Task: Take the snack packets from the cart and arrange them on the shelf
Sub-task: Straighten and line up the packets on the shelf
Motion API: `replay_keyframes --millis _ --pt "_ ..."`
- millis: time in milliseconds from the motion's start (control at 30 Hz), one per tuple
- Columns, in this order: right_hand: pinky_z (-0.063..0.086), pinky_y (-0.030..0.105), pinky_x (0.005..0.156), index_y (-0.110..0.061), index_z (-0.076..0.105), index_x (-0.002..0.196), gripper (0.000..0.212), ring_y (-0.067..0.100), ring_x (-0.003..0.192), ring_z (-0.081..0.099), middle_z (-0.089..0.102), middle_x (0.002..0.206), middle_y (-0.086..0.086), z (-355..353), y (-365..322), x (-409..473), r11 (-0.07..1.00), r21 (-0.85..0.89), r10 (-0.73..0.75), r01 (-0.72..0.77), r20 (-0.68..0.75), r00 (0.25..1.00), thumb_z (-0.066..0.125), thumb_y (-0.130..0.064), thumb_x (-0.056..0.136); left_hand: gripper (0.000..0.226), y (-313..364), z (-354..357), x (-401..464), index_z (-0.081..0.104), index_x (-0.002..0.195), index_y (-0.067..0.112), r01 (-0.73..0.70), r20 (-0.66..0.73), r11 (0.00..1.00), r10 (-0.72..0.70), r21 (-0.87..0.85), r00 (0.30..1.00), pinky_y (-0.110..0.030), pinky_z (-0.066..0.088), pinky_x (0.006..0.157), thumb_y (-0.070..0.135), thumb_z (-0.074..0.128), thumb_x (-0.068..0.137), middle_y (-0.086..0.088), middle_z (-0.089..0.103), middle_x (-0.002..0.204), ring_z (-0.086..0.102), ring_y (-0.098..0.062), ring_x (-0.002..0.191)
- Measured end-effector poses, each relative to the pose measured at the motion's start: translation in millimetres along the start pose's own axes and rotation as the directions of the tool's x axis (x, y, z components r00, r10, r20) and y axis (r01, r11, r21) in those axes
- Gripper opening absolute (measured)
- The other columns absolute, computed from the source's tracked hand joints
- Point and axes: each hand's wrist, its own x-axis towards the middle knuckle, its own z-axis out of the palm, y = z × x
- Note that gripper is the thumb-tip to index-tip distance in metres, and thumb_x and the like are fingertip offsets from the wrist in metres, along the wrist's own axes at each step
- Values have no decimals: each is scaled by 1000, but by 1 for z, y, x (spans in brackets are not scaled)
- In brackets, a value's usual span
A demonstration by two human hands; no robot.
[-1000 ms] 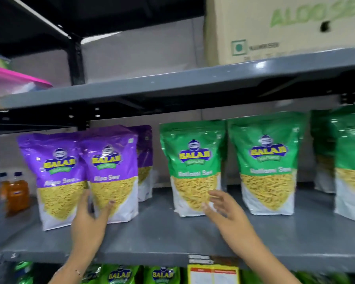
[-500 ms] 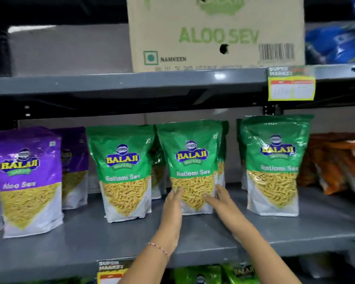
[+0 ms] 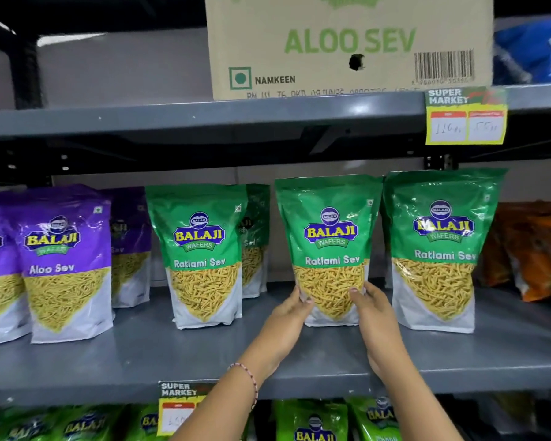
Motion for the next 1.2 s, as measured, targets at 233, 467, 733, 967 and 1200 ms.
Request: replay_keyframes --millis 233,467,733,967,1200 --pt "37 37 103 -14 39 146 52 19 131 46 46 149 4 2 -4 -3 998 -56 -17 15 -40 999 54 -27 98 66 6 4 -6 16 148 41 17 22 990 -20 139 1000 -22 30 99 47 49 91 18 38 148 36 -8 138" --pt "32 43 111 -14 35 149 57 26 142 37 38 156 8 7 -5 -4 989 -143 -47 37 -69 996 55 -29 97 85 1 5 1 5 149 40 29 62 981 -42 189 997 -33 34 111 58 53 82 10 29 157 33 -19 143" --pt "35 38 105 -13 45 139 45 26 132 48 53 141 6 5 -7 -10 991 -107 -103 85 -182 978 55 -25 97 75 13 -43 -23 14 151 29 -252 -355 964 264 80 897 -18 19 112 37 57 90 15 22 157 23 -6 144" --pt "47 12 82 -24 64 97 19 8 95 64 70 103 3 70 -15 -59 909 -110 -416 403 -146 898 59 -6 93 69 -33 -193 5 45 139 23 -169 -502 941 0 -292 865 -44 33 114 61 54 82 7 47 144 50 -13 128" --pt "30 28 106 -30 30 146 67 11 135 37 36 139 -15 154 9 -47 995 -97 56 -17 412 910 67 -31 90 34 -49 -182 3 64 114 32 -78 -242 960 11 -269 970 -31 41 101 40 35 98 9 67 124 60 -7 117"
